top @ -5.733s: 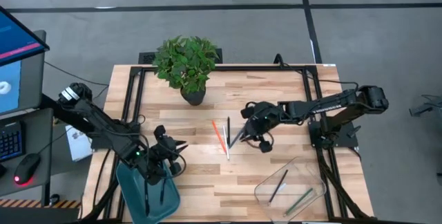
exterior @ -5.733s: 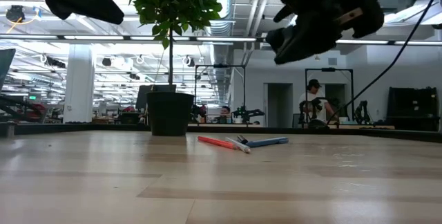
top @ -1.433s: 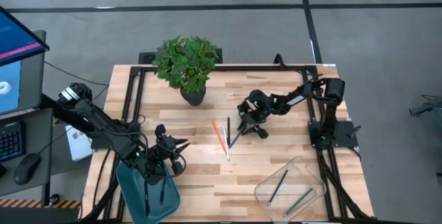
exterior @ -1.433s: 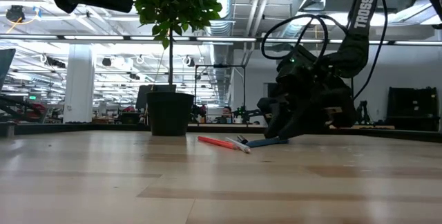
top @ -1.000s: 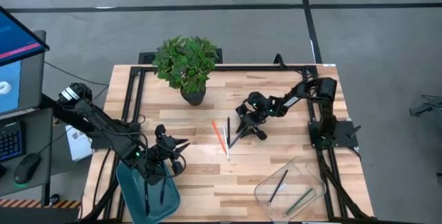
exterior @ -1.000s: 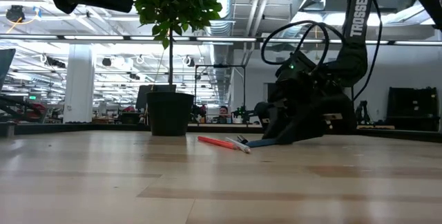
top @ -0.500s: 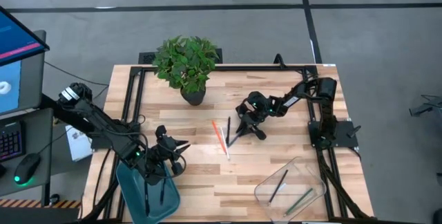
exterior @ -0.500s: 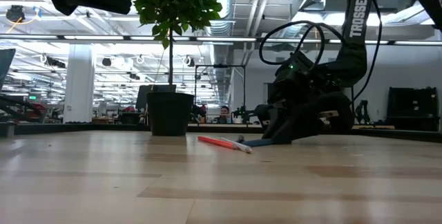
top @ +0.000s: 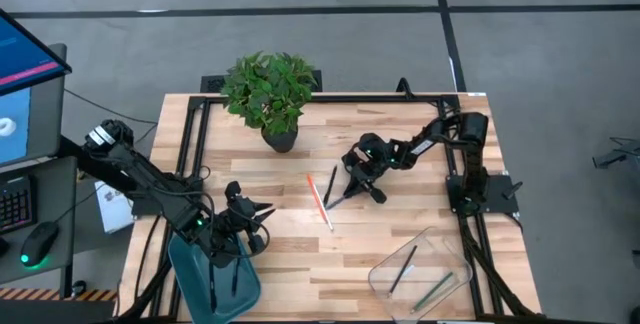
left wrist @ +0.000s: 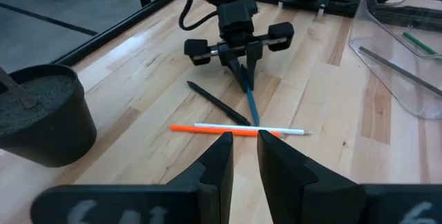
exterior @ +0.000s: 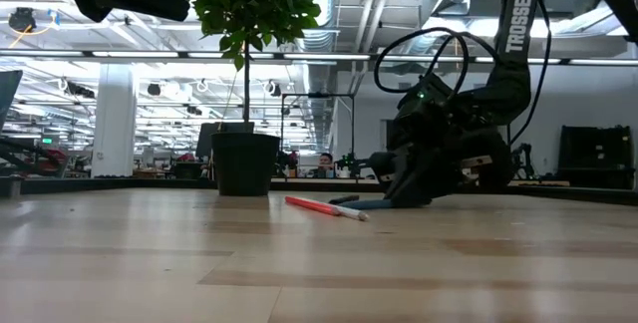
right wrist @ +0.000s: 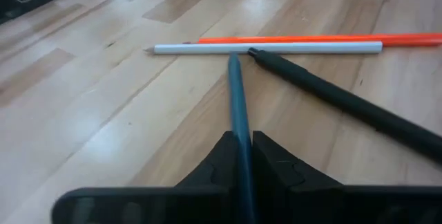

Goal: Sort pens & pencils
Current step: Put the blue pen into the blue bin

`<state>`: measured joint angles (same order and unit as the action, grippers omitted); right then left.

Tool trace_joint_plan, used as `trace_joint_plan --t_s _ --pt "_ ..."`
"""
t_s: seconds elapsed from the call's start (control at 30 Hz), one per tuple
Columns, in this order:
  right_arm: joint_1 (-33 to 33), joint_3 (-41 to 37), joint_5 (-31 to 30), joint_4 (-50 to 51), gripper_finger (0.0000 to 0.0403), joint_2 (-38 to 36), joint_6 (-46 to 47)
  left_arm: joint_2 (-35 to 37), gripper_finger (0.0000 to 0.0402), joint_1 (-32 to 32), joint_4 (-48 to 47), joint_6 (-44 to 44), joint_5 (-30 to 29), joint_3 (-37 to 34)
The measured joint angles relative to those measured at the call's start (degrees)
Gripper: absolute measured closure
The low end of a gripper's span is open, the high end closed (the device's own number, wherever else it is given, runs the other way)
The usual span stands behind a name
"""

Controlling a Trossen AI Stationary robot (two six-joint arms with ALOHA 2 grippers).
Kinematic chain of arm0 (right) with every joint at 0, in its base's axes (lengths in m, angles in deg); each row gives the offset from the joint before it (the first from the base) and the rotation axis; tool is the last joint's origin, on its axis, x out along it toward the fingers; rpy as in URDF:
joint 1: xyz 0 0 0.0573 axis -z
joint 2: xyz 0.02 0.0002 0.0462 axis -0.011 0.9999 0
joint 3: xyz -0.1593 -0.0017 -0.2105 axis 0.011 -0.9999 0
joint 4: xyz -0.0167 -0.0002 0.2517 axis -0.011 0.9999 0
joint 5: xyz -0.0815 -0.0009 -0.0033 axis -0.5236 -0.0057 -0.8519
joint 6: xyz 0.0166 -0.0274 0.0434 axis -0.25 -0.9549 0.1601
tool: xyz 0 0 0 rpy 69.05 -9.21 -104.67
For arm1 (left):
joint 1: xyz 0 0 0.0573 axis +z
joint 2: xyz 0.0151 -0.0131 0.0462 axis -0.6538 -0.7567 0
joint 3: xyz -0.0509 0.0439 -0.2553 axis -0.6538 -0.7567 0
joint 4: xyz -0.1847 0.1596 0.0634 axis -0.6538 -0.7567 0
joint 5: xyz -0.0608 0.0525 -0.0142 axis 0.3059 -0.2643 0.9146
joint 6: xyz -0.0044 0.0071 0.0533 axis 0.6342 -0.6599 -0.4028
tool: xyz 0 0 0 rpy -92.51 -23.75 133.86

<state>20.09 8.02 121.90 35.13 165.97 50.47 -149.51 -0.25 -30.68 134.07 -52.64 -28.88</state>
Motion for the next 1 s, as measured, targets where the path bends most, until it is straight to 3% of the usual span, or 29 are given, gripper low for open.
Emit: trace_joint_plan --t_s 0.47,1.0 --pt "-3.3 -0.1 -5.1 -0.2 0.0353 -8.1 8.4 0.0 0.0343 0.0 0.0 -2.5 -0.3 0.0" --pt "-6.5 0.0 -8.0 9.0 0.0354 -33.7 20.0 0.0 0.0343 0.0 -0.1 -5.2 -4.4 0.0"
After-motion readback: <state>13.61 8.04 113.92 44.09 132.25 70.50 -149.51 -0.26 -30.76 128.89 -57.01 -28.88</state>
